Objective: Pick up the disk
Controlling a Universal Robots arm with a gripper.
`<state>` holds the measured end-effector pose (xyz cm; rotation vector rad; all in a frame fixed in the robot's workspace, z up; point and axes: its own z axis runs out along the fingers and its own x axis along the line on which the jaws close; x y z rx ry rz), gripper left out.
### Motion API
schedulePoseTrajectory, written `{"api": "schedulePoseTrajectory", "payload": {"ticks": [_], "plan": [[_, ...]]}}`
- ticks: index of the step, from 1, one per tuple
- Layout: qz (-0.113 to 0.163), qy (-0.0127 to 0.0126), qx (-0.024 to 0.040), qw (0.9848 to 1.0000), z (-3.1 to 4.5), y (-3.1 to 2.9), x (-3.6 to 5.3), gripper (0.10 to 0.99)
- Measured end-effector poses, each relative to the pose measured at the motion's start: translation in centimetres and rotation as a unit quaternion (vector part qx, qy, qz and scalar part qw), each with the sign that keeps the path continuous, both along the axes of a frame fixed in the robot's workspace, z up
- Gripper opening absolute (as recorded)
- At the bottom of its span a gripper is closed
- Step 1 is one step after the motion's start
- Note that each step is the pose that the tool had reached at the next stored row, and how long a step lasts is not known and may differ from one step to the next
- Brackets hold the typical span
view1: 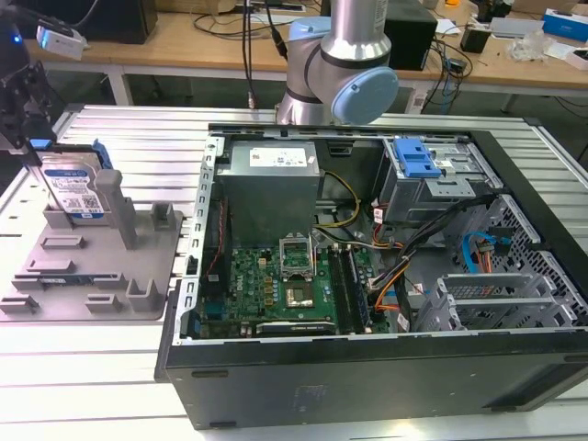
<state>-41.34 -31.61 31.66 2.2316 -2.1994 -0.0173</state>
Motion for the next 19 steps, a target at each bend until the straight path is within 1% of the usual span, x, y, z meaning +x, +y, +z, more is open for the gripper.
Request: {"api": "schedulePoseTrajectory", "payload": {"ticks": [3,15,16,17,18,19], "plan": [[0.000,-0.0001,0.0000,1.0000,-0.22,-0.12,-0.03,0.604],[0.000,0.0001,-0.0001,1.0000,-0.88,-0.14,-0.12,0.604],[0.000,0.0000,0.0000,1.0000,-0.97,-0.13,-0.19,0.588],[0.000,-0.0001,0.0000,1.0000,-1.04,-0.14,-0.23,0.522],[0.000,0.0000,0.0000,1.0000,-1.07,-0.14,-0.25,0.522],[0.000,0.0000,0.0000,1.0000,-1.13,-0.14,-0.25,0.451]]}}
